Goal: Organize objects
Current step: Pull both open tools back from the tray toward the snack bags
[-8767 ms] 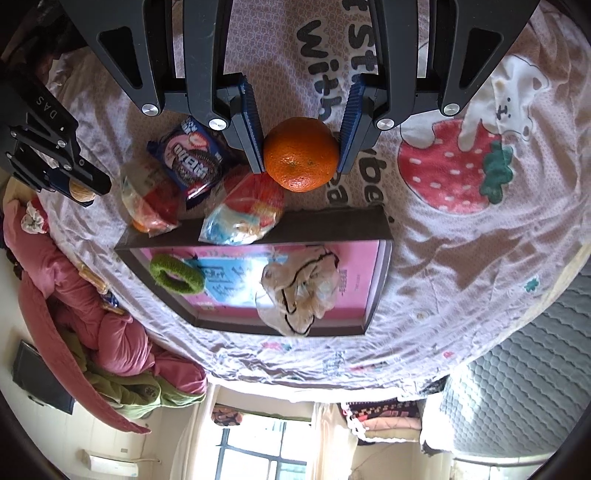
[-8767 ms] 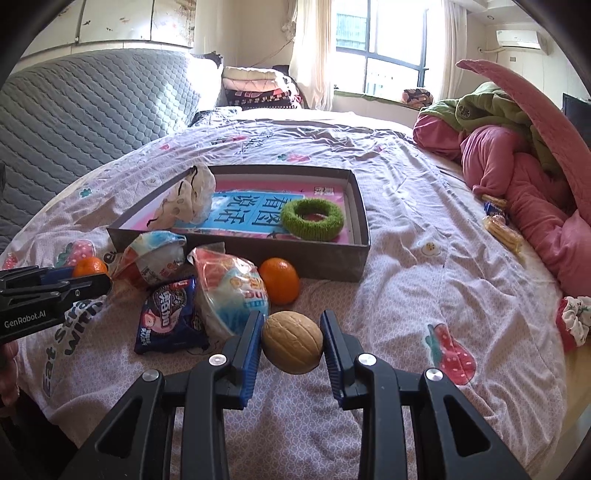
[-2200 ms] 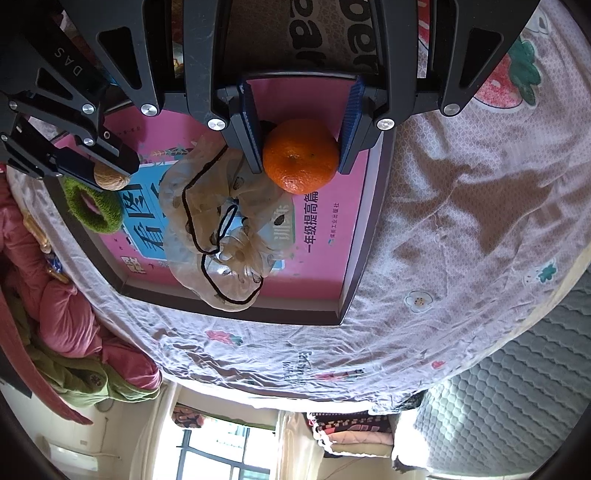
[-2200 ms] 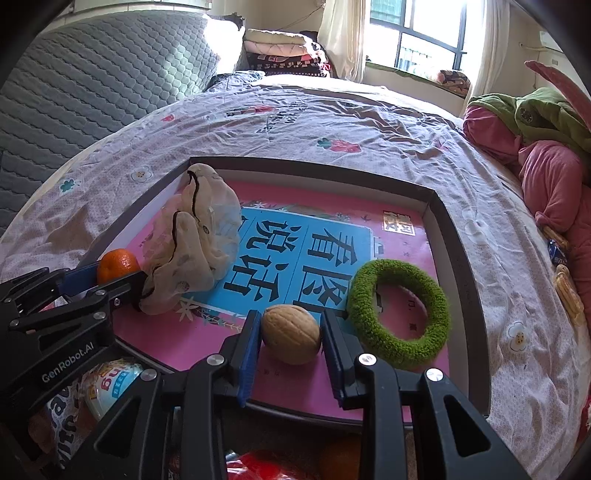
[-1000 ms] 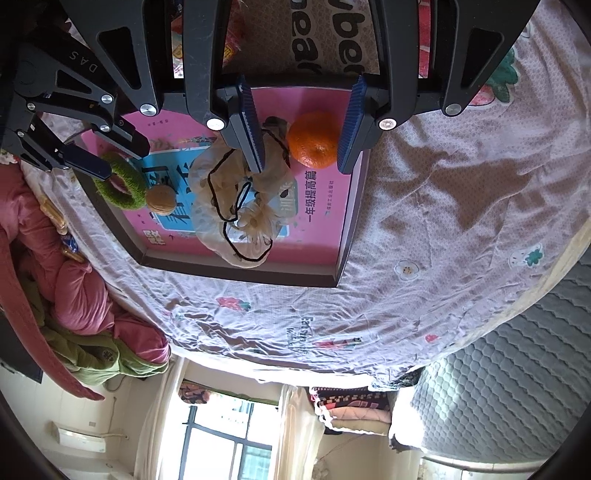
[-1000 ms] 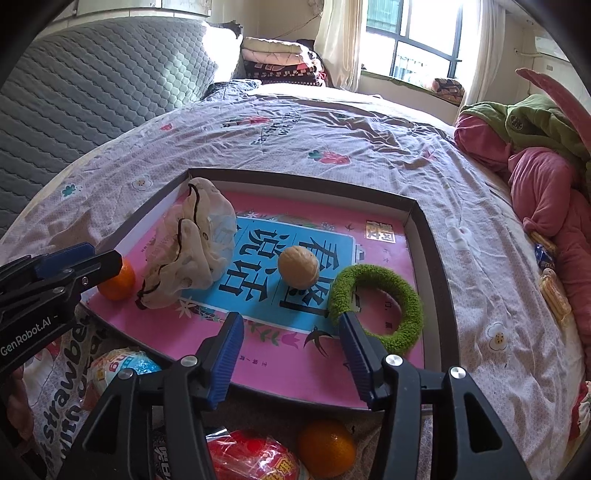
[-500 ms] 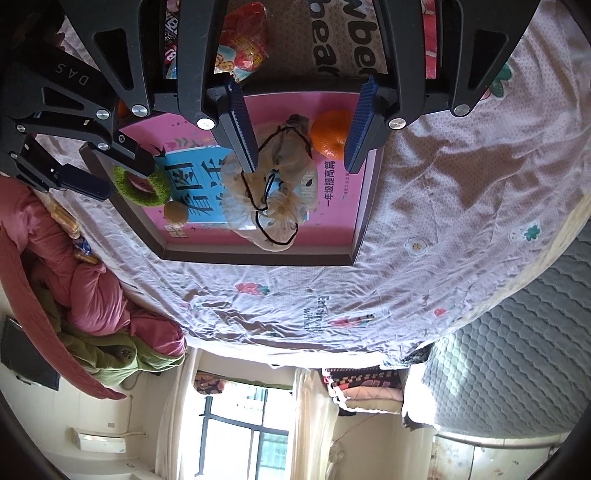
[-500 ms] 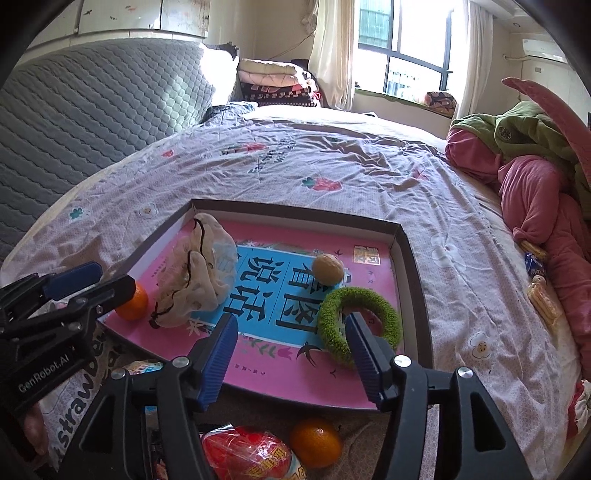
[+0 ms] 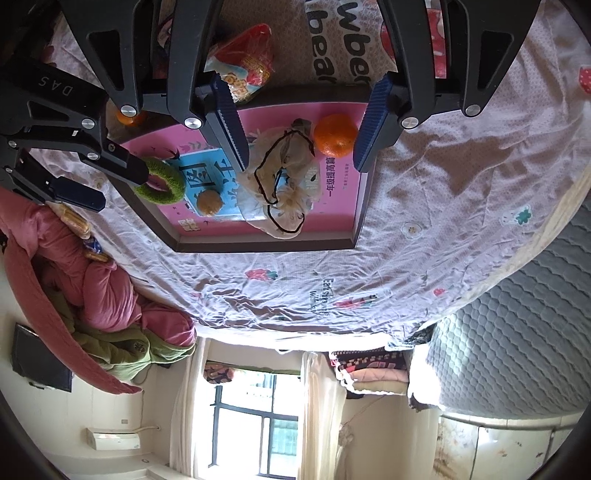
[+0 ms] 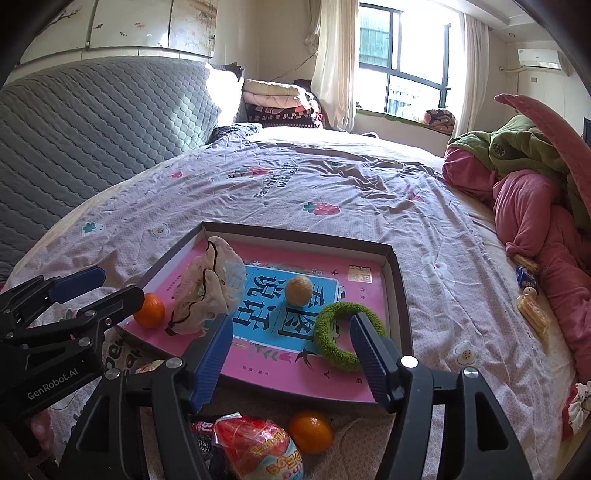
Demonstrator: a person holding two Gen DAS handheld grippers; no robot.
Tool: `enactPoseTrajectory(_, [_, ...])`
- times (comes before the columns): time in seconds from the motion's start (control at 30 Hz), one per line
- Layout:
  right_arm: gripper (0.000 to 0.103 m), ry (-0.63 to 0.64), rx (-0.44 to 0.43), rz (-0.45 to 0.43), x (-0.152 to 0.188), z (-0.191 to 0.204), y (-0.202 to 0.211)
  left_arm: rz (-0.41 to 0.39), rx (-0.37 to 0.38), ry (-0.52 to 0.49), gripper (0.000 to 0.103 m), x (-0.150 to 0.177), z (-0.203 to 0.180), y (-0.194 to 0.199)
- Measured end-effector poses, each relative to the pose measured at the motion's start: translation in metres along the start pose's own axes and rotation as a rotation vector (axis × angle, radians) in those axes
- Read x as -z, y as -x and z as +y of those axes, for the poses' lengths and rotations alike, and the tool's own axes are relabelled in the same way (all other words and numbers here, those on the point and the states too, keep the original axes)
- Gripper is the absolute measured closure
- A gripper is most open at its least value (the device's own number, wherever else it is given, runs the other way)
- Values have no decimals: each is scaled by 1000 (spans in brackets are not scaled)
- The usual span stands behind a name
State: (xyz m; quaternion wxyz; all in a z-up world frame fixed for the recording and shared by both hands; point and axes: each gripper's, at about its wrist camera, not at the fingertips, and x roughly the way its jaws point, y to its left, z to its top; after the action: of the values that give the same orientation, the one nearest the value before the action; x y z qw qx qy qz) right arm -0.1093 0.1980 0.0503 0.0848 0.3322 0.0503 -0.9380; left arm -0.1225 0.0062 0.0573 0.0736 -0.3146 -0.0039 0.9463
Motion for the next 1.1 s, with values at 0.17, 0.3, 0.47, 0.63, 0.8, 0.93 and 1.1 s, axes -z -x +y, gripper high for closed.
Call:
enactPoseTrajectory(0.17, [37,6,6,-11,5,-1,10,-10,8,-4,42,3,0,8])
enactPoseTrajectory(0.3, [36,7,10,-23,9,-2,18,-29,2,-24,42,6,0,18])
enactPoseTrajectory(0.47, [35,16,1,-41,15,0,31,-35,3,-27,40,12,1,27])
enactPoseTrajectory(0.63, [34,28,0,-51,22,2,41,-36,23,-34,40,18,1,33])
enactPoseTrajectory(0.8, [34,37,-3,-50,28,3,44,-36,38,-48,39,22,-3,36])
enactPoseTrajectory(0.93, [34,39,-3,-46,32,4,45,-37,44,-62,39,25,-8,39])
enactPoseTrajectory(1.1, [33,27,-8,-40,41,1,48,-23,75,-62,39,30,-12,42])
